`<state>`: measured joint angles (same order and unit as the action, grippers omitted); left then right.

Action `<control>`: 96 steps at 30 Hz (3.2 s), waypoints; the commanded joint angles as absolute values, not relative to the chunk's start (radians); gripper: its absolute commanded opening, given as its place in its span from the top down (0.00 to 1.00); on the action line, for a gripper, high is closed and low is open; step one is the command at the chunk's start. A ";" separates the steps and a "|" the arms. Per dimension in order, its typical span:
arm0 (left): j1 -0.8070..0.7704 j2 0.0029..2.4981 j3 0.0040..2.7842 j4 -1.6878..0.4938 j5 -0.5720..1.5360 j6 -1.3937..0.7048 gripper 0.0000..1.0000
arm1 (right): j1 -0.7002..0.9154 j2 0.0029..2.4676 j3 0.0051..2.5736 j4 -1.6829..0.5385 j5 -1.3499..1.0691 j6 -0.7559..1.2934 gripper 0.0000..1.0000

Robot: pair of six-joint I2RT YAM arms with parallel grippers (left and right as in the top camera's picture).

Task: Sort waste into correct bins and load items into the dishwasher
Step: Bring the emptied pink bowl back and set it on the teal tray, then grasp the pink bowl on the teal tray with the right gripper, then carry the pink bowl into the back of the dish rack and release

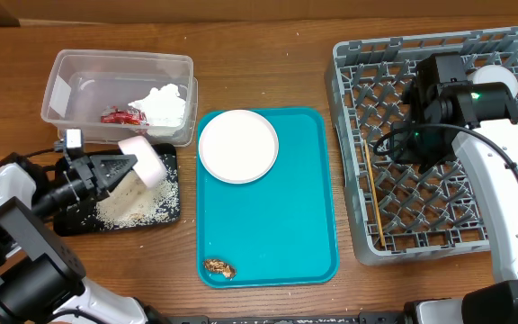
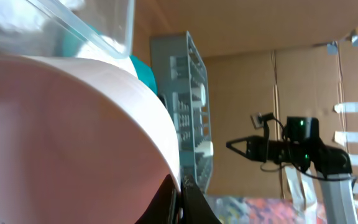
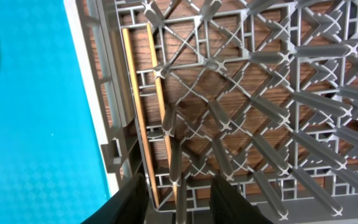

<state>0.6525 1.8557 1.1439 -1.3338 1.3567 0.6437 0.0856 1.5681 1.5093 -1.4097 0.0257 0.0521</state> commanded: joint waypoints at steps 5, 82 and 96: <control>0.472 1.826 1.240 -1.406 1.256 0.692 0.96 | 0.084 1.553 1.533 -1.427 0.022 0.057 0.64; -0.348 1.464 1.422 -1.215 0.048 -0.494 0.15 | 0.478 1.789 1.124 -1.001 -0.070 0.372 0.96; -0.348 1.464 1.422 -1.216 0.048 -0.493 0.15 | 0.396 1.468 1.367 -1.045 0.348 0.366 0.96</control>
